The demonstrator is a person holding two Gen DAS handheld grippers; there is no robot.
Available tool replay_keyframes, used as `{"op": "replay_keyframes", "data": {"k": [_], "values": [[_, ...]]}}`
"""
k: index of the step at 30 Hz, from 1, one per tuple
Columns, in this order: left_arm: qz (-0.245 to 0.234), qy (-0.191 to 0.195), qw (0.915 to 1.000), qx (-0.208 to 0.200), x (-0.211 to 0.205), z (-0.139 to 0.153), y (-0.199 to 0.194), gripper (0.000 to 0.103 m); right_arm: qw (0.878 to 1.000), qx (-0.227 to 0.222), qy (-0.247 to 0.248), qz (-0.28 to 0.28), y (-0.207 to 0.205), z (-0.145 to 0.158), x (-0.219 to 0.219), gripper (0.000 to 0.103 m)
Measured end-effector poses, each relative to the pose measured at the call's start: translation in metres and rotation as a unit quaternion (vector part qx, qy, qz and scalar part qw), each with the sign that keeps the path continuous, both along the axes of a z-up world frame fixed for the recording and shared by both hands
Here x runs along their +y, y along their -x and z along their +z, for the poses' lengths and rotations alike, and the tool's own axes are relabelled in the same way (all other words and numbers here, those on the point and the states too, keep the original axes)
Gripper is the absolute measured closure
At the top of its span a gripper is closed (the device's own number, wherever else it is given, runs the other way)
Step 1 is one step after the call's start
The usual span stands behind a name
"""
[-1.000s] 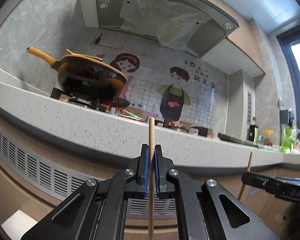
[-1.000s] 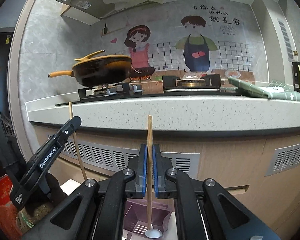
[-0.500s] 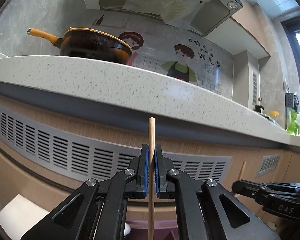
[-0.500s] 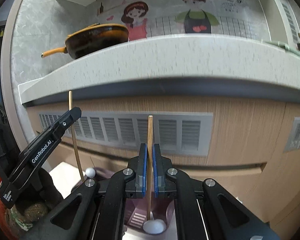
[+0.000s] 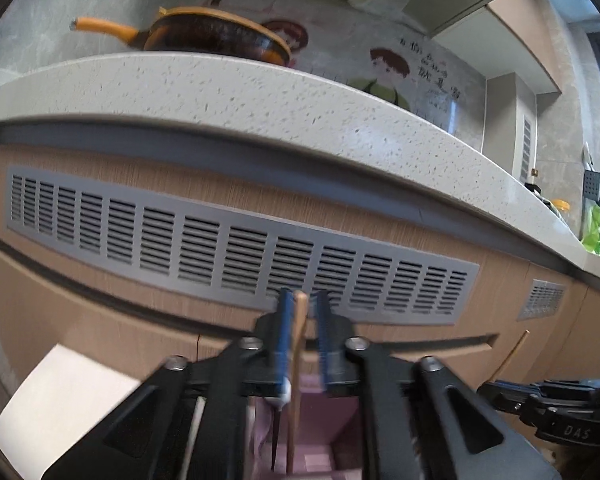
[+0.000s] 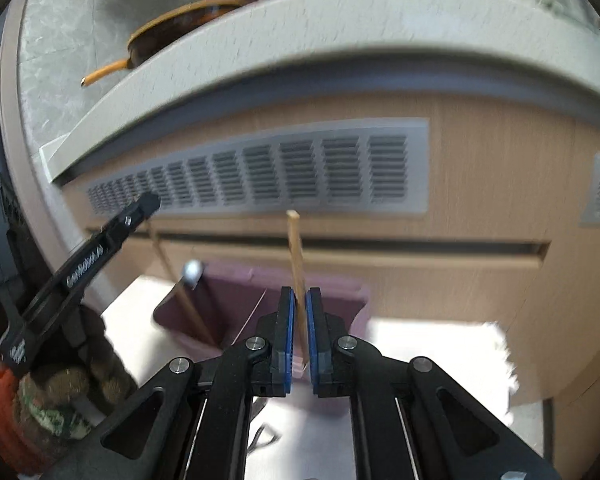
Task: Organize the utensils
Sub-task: 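Lower both chopsticks into the holder and open both tools, then grasp the metal loop-handled utensil with right tool while left tool approaches a spoon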
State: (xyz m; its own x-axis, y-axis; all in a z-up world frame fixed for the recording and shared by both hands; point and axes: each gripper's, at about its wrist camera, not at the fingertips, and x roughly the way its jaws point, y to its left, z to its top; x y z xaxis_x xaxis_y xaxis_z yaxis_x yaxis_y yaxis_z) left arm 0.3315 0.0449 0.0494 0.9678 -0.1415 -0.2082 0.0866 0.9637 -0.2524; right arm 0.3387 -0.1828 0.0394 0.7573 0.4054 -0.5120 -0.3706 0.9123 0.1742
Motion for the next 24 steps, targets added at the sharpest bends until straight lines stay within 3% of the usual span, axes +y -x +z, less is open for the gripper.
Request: {"op": "replay_keyframes", "data": {"k": [1, 3, 7, 11, 17, 20, 24], "values": [[-0.013, 0.007, 0.9997, 0.017, 0.004, 0.003, 0.003, 0.065, 1.0, 0.006, -0.001, -0.001, 0.002, 0.0, -0.001, 0.093], [-0.017, 0.012, 0.9993, 0.032, 0.009, 0.012, 0.013, 0.059, 1.0, 0.002, 0.0, -0.013, 0.011, 0.002, -0.005, 0.088], [0.007, 0.008, 0.9992, 0.038, 0.023, 0.03, 0.047, 0.056, 0.999, -0.015, 0.005, -0.038, 0.043, 0.009, -0.016, 0.084], [0.01, 0.0, 0.9981, 0.06, 0.036, 0.035, 0.077, 0.054, 0.999, 0.003, 0.023, -0.035, 0.071, 0.003, -0.017, 0.083], [-0.015, -0.056, 0.9889, 0.137, 0.039, 0.003, 0.115, 0.054, 0.997, 0.072, 0.013, -0.01, 0.104, -0.032, -0.009, 0.084], [-0.036, -0.085, 0.9761, 0.197, 0.037, -0.031, 0.13, 0.054, 0.992, 0.129, 0.0, 0.003, 0.112, -0.064, 0.002, 0.084], [-0.05, -0.077, 0.9636, 0.251, 0.044, -0.065, 0.146, 0.054, 0.983, 0.182, -0.004, 0.01, 0.112, -0.093, 0.025, 0.083]]}}
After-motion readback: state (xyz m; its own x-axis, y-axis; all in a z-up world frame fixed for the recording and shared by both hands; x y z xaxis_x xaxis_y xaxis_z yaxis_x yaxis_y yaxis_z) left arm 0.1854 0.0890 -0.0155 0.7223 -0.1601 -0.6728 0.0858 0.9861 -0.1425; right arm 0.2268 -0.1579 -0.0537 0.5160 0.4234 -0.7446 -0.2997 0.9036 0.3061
